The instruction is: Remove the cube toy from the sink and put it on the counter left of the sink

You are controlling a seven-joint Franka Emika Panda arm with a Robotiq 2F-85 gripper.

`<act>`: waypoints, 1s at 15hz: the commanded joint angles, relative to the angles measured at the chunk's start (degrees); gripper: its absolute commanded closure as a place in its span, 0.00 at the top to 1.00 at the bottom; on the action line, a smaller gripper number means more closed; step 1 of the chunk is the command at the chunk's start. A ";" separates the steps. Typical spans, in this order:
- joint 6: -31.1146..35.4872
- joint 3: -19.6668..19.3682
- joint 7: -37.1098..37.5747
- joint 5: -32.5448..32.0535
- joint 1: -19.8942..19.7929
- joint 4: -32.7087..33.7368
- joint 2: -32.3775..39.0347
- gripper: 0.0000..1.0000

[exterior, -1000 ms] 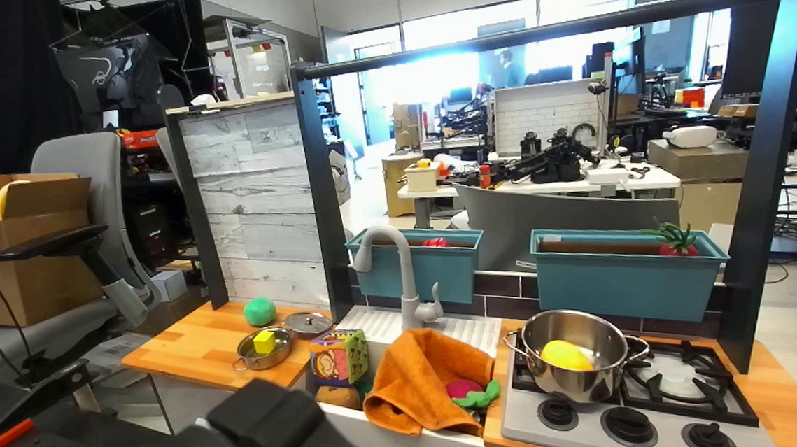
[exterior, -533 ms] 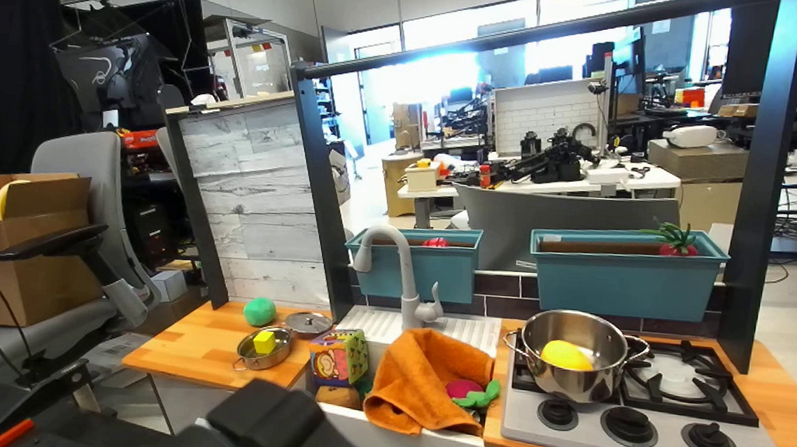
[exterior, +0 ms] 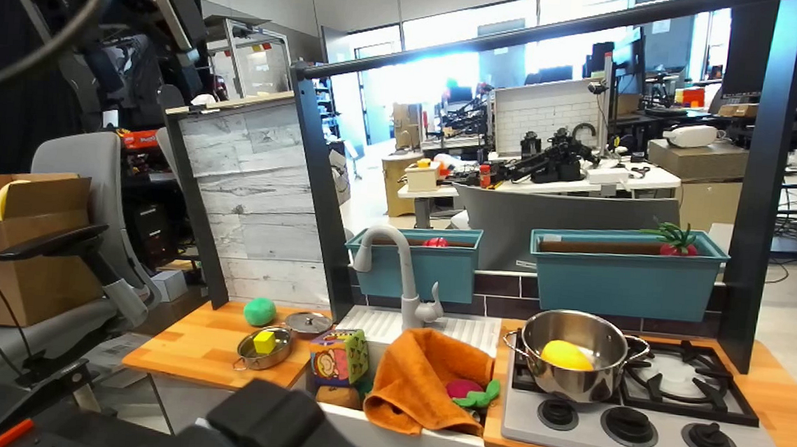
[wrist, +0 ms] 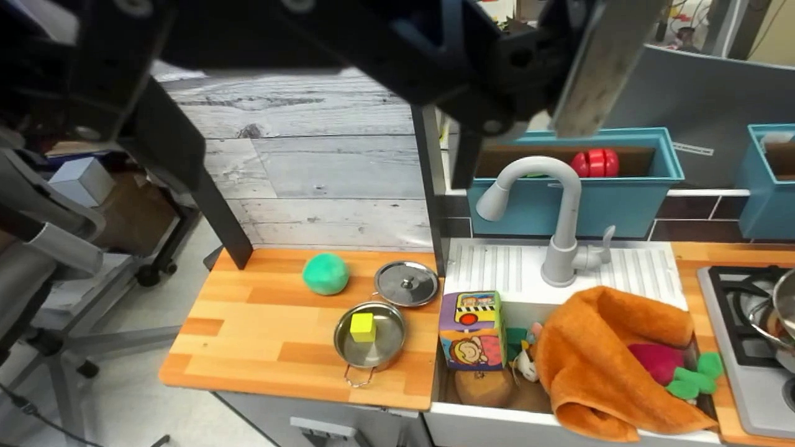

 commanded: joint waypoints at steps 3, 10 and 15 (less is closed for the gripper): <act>14.38 -1.81 -2.25 9.25 6.05 6.51 20.14 1.00; 16.23 -1.65 -3.05 20.46 5.60 20.52 42.11 1.00; 15.35 -0.70 0.39 22.55 2.93 28.31 55.70 1.00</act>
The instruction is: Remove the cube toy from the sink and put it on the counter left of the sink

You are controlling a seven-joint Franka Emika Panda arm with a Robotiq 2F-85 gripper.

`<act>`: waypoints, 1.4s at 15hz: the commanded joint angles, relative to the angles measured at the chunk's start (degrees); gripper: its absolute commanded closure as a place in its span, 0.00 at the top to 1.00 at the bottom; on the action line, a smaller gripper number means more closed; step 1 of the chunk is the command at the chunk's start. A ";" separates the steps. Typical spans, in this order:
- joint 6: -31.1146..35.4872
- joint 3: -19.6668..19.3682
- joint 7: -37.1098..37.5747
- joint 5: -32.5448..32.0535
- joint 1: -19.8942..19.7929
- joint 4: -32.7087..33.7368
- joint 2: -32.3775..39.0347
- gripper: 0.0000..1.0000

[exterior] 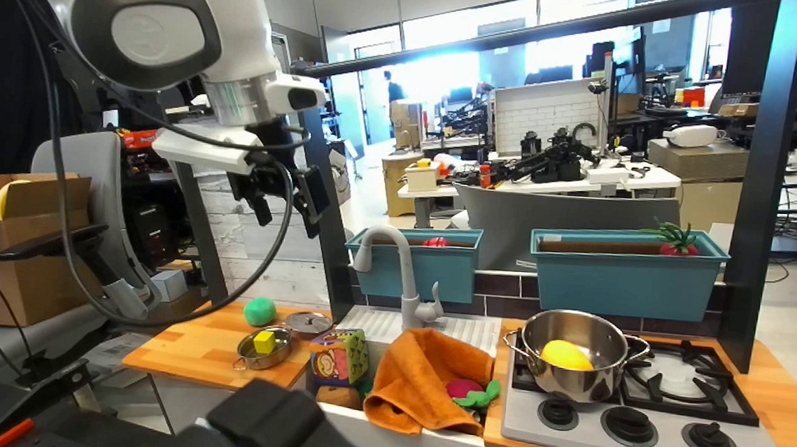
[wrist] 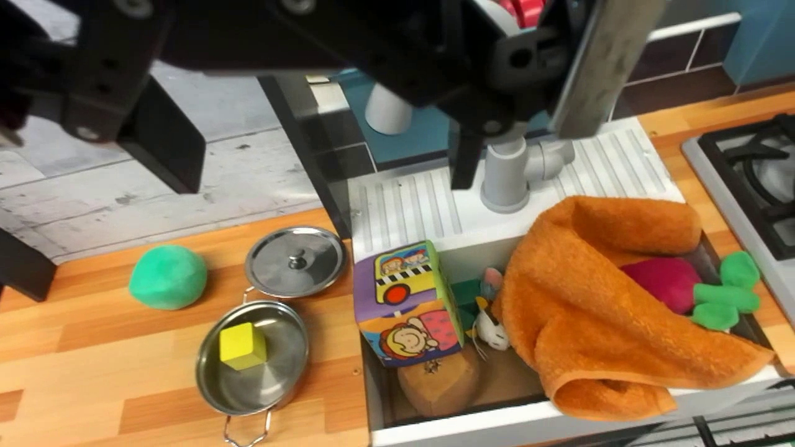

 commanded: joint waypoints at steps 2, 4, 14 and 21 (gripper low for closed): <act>0.83 1.90 2.00 4.68 -2.28 8.62 12.88 1.00; 3.75 10.64 7.59 0.14 -10.76 11.33 16.74 1.00; 7.78 16.72 23.57 -8.08 -17.14 31.11 36.01 1.00; -3.44 14.37 32.62 -10.86 -15.84 36.55 40.68 1.00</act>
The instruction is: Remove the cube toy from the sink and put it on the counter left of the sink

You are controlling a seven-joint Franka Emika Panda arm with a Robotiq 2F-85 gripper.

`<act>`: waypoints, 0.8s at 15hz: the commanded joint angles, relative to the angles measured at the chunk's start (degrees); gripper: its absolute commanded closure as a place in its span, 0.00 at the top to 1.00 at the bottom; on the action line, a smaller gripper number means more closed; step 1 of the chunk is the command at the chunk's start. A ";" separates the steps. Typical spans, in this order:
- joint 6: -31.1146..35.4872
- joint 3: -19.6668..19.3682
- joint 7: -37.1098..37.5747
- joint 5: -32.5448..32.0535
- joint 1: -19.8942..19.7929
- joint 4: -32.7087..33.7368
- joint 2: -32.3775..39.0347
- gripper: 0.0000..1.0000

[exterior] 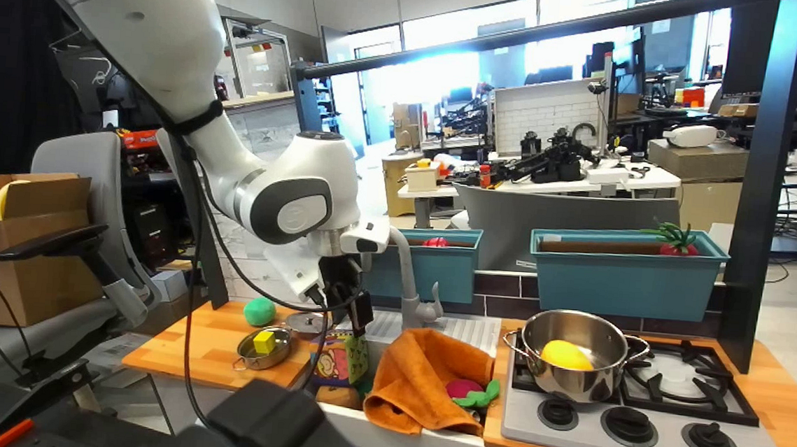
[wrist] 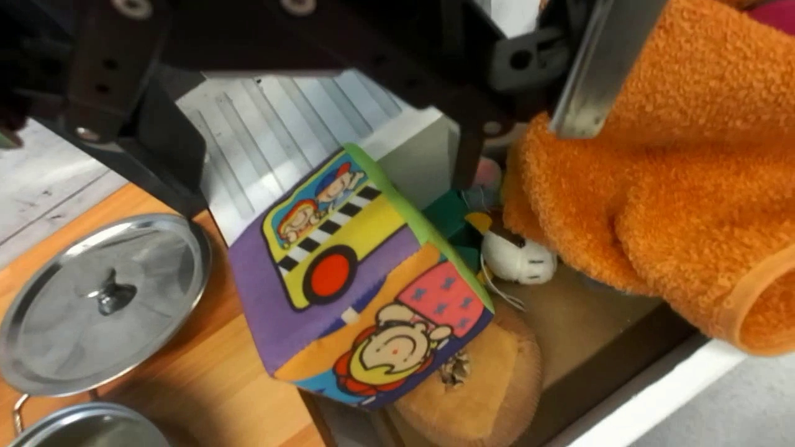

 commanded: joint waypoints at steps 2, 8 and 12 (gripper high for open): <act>-6.35 -0.82 4.65 -1.36 0.57 5.17 2.92 1.00; -10.59 -3.38 10.83 -1.35 1.37 12.25 7.71 1.00; -11.81 -4.85 12.01 -2.75 2.78 13.87 9.75 1.00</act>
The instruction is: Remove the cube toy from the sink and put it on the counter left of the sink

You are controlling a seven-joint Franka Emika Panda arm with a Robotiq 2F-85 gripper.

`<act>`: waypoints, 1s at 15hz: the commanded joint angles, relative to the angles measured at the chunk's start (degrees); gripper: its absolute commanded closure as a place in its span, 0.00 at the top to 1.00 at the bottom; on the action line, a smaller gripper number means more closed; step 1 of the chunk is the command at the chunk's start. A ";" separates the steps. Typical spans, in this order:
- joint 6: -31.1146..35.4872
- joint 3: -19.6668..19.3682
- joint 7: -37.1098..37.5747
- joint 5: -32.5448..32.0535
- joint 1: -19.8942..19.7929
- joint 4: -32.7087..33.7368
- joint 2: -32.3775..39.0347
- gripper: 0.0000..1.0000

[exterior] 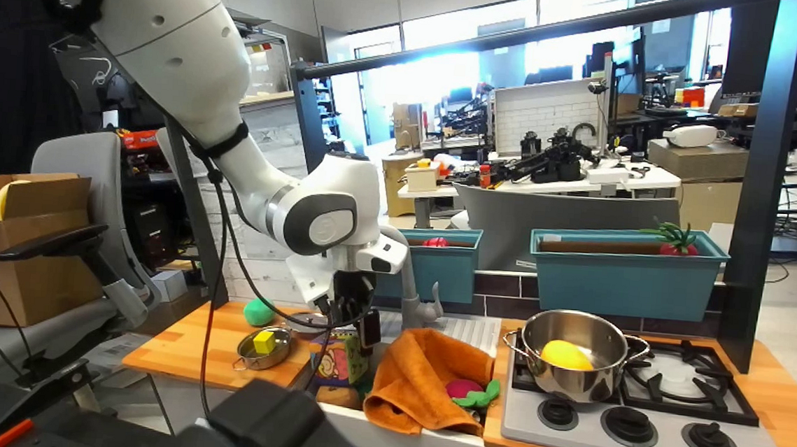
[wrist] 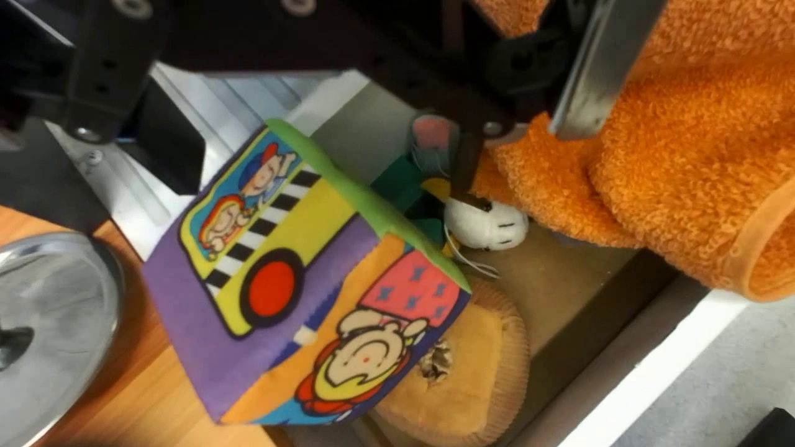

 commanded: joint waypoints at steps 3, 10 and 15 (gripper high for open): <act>-2.09 -1.91 1.98 -3.79 2.96 2.82 3.11 1.00; -2.54 -2.37 2.21 -5.00 4.30 3.23 3.05 0.56; -3.32 -2.49 2.40 -4.96 4.20 3.31 2.74 0.24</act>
